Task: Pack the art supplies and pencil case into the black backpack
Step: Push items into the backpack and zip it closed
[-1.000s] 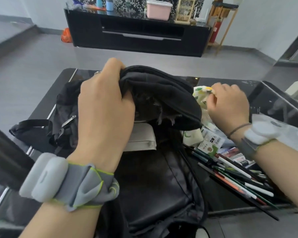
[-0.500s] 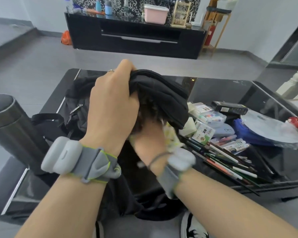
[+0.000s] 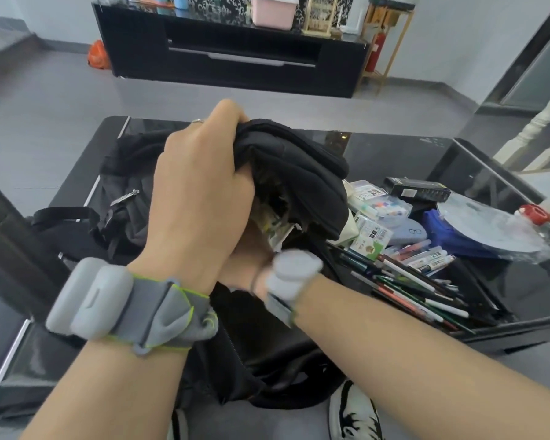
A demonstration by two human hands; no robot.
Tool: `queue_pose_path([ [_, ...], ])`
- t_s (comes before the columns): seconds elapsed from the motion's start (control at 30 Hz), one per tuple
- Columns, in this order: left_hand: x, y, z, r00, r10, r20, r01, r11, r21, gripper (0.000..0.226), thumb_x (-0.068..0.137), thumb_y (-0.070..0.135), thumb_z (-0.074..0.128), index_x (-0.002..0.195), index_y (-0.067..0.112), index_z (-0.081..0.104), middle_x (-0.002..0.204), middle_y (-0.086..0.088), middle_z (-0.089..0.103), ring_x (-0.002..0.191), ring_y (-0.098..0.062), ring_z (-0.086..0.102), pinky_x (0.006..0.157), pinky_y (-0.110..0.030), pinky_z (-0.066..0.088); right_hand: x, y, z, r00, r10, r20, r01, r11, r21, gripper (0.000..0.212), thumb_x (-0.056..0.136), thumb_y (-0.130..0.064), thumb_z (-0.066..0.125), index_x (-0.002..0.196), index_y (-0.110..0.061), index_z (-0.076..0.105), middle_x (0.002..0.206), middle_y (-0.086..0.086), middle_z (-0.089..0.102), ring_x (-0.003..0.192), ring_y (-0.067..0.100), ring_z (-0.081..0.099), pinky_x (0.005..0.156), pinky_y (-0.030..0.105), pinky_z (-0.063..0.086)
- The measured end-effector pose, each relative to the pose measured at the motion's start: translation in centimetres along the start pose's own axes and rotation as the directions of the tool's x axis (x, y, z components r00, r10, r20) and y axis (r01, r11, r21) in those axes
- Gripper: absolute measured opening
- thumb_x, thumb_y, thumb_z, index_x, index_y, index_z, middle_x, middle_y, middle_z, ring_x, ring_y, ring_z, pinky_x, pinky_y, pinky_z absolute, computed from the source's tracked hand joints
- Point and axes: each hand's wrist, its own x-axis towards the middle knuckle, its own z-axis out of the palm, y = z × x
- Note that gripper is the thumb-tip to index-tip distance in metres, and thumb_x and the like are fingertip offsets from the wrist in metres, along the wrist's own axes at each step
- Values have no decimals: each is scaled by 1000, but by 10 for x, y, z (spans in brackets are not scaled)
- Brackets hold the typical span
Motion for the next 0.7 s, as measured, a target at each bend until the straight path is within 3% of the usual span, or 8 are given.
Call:
queue_pose_path([
  [0.07,-2,-1,3,1000,-12,9,12,1000,10,24,78,10,45,100,12,57,82,-5,62,79,-34,52,66,-40,38,-32,13,-25,957,-223,-186,211,974,-82,22,92,-23,49,93,-7,65,98,11,66,96,26,59,83,32,48],
  [0.13,-3,0,5,1000,-14,22,13,1000,10,24,80,6,46,101,11,57,82,-6,62,80,-35,53,67,-44,42,-73,47,-45,879,-333,-341,291,941,-171,20,85,-20,53,94,-13,70,96,6,68,90,27,62,79,34,50],
  [0.2,-5,3,7,999,-16,29,15,1000,4,23,82,3,47,102,10,57,83,-6,62,80,-34,54,68,-47,44,-87,80,-61,917,-211,-340,159,972,-174,20,79,-20,52,86,-17,70,87,4,68,82,27,63,75,35,49],
  [0.27,-8,3,9,1000,-15,17,14,1000,7,23,84,2,48,104,9,58,84,-6,62,80,-33,55,69,-48,45,-78,113,-73,934,31,-356,-96,981,-166,16,78,-19,52,83,-15,66,88,10,68,87,32,63,74,36,47],
  [0.37,-13,3,16,1000,-16,17,16,1000,20,24,84,2,49,105,9,58,84,-6,63,80,-32,56,70,-45,44,-71,165,-85,905,200,-376,-333,882,-334,33,77,-11,56,109,-9,63,107,16,63,102,38,56,85,43,48],
  [0.43,-14,4,19,999,-15,31,14,1000,24,24,84,2,50,105,9,58,85,-6,64,81,-32,57,70,-45,45,-68,198,-82,929,188,-320,-333,802,-496,51,76,-13,57,126,-10,57,111,16,61,105,40,54,89,47,46],
  [0.5,-15,6,22,998,-15,53,14,999,32,25,84,1,51,106,9,58,86,-5,64,82,-32,57,72,-47,46,-63,217,-80,950,156,-271,-293,746,-598,49,77,-17,59,126,-12,58,107,14,63,102,39,56,88,46,45],
  [0.7,-15,3,17,999,-4,51,3,1000,17,26,83,4,48,106,10,59,81,-1,62,78,-28,57,70,-44,46,-49,219,-75,917,160,-364,-354,747,-563,41,80,-34,68,112,-11,57,102,14,55,97,37,53,80,42,41],
])
